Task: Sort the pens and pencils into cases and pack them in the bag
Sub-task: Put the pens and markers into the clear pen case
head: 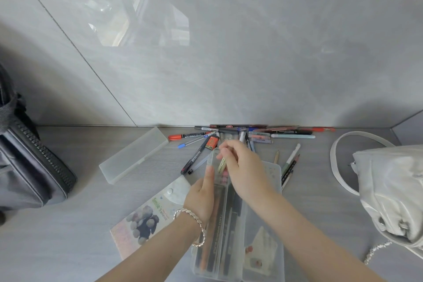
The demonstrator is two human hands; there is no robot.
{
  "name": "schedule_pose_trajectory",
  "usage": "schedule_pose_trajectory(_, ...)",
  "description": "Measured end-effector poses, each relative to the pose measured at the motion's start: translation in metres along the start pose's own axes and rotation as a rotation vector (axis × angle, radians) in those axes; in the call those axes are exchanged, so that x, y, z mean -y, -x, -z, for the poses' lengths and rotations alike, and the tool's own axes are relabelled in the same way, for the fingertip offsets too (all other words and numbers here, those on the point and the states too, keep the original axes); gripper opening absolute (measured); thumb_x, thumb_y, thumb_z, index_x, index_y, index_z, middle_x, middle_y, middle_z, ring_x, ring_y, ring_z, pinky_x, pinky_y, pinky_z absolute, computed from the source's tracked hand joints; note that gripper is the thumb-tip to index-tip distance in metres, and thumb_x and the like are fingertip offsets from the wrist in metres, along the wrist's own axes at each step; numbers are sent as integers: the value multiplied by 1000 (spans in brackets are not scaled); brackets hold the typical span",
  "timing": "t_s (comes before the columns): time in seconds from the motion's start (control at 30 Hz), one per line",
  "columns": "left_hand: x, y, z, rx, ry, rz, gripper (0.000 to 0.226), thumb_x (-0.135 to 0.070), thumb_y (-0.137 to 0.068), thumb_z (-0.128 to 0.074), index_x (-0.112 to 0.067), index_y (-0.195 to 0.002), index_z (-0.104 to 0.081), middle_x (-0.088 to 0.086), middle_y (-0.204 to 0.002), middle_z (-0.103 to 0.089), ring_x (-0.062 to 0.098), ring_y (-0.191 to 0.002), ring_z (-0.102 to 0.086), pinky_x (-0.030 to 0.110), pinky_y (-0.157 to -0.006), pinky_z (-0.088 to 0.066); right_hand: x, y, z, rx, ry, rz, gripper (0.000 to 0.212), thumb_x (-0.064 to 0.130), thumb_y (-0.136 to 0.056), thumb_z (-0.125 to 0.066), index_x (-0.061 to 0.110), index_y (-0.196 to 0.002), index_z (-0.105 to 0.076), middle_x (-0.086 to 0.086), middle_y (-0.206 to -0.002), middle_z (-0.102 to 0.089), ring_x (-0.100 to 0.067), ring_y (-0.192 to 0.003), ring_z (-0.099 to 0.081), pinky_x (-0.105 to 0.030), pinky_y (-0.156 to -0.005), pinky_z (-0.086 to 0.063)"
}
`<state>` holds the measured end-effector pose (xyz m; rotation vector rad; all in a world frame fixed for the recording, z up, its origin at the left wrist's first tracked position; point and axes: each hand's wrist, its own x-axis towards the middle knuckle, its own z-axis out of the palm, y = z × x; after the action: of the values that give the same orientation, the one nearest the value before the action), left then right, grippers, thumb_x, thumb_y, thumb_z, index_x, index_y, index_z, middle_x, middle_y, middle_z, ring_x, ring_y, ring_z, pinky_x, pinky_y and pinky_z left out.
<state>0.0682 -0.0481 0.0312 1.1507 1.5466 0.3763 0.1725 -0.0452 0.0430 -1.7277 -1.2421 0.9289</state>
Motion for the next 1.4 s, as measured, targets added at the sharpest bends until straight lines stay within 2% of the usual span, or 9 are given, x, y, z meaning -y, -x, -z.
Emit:
schedule_pose_trajectory(0.13, 3, -4, -1, -25, -10, -8, 43, -51, -95, -20, -26, -71, -45, -11, -73, -46, 14, -84, -48, 23, -66, -33, -16, 0, -4, -31, 440, 288, 28, 26, -93, -46, 13, -112, -62, -1, -104, -65, -15, -100, -44, -19, -84, -34)
schedule_pose_trajectory(0.37, 9, -8, -2, -10, -72, 43, 48, -50, -96, -21, -20, -78, -53, 1, -85, -55, 18, -88, -50, 24, -78, -31, -41, -2, -1, 35, 355, 530, 21, 23, -83, -52, 10, -86, -68, -3, -83, -67, -9, -83, -53, -16, -81, -40)
schedule_pose_trajectory(0.5, 10, -13, 3, -19, -100, 56, 53, -52, -94, -22, -8, -87, -51, 4, -77, -48, 13, -68, -43, 19, -60, -32, -47, -32, 21, -120, 223, 267, 12, 16, -85, -60, 11, -89, -69, 0, -84, -68, -17, -82, -60, -20, -75, -44)
schedule_pose_trajectory(0.63, 5, -20, 9, -36, -57, 65, 47, -50, -95, -24, -15, -71, -45, 4, -72, -46, 12, -65, -43, 19, -60, -34, -94, -80, 45, -34, 539, -99, 33, 21, -89, -56, 9, -119, -57, -8, -118, -58, -22, -109, -55, -33, -90, -45)
schedule_pose_trajectory(0.77, 1, -22, 12, -37, -28, 83, 51, -48, -96, -26, -10, -74, -53, 10, -64, -45, 21, -73, -52, 24, -67, -39, -121, -94, 41, 152, 887, -133, 43, 29, -92, -50, 12, -132, -46, -10, -128, -46, -27, -121, -41, -37, -92, -43)
schedule_pose_trajectory(0.9, 7, -25, 15, -19, -24, 81, 40, -51, -95, -24, -29, -66, -40, -9, -69, -43, 2, -64, -40, 19, -60, -31, -130, -98, 34, 197, 843, -104, 46, 13, -90, -50, 11, -135, -40, -12, -131, -40, -26, -119, -41, -34, -92, -43)
schedule_pose_trajectory(1.17, 12, -27, 23, -61, -31, 133, 44, -54, -94, -21, -26, -63, -37, -9, -66, -39, 2, -60, -35, 13, -55, -25, -128, -95, 31, 251, 1042, -196, 44, -9, -85, -44, -2, -128, -38, -24, -133, -34, -31, -98, -54, -36, -76, -45)
schedule_pose_trajectory(1.3, 13, -27, 25, -78, -8, 124, 46, -55, -93, -21, -24, -65, -39, -7, -67, -42, 3, -60, -37, 14, -56, -26, -136, -93, 39, 179, 904, -170, 30, -8, -82, -44, -3, -110, -52, -14, -115, -51, -28, -98, -59, -32, -72, -51)
schedule_pose_trajectory(1.4, 12, -23, 25, -92, 19, 105, 46, -55, -93, -20, -26, -63, -39, -9, -67, -41, 2, -61, -36, 19, -58, -29, -109, -92, 51, -37, 559, -177, 12, -2, -85, -49, -6, -87, -61, -10, -82, -61, -9, -72, -67, -18, -58, -45)
